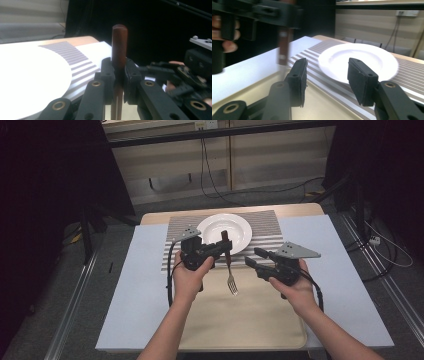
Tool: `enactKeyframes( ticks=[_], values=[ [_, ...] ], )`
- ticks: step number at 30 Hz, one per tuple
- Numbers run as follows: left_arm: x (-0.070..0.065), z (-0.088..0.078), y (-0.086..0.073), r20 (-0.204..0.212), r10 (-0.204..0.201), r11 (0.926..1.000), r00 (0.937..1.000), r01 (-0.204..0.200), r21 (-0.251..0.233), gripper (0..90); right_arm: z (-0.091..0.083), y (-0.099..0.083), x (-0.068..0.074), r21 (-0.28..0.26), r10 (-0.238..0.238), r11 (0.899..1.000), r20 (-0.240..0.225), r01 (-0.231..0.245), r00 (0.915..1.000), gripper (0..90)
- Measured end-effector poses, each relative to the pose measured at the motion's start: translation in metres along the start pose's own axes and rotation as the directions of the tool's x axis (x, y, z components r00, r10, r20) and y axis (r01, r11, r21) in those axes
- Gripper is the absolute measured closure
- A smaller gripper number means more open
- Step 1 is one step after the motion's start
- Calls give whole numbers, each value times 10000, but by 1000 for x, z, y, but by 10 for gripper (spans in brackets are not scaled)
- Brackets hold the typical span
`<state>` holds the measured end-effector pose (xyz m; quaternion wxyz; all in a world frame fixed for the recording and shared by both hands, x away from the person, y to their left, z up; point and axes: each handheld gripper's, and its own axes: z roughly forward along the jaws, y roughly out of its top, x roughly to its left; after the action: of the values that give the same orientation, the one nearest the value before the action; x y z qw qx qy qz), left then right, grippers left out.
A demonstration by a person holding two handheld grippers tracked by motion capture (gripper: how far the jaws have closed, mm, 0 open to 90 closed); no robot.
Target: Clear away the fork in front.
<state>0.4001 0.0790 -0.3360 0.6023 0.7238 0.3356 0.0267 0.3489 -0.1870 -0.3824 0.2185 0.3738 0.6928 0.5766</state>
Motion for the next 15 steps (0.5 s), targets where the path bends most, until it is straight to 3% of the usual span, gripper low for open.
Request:
enactKeyframes(
  ticks=[4, 15],
  values=[
    [3, -7, -1, 100, 18, 9997, 9999, -20, 258, 808, -10, -6, -10, 142, 111, 9998, 396, -117, 9992, 393],
    [14, -22, -5, 86, -245, 9960, 9997, 237, 866, 808, -25, -16, -22, 425, -231, 9989, 767, 199, 9968, 284]
  ],
)
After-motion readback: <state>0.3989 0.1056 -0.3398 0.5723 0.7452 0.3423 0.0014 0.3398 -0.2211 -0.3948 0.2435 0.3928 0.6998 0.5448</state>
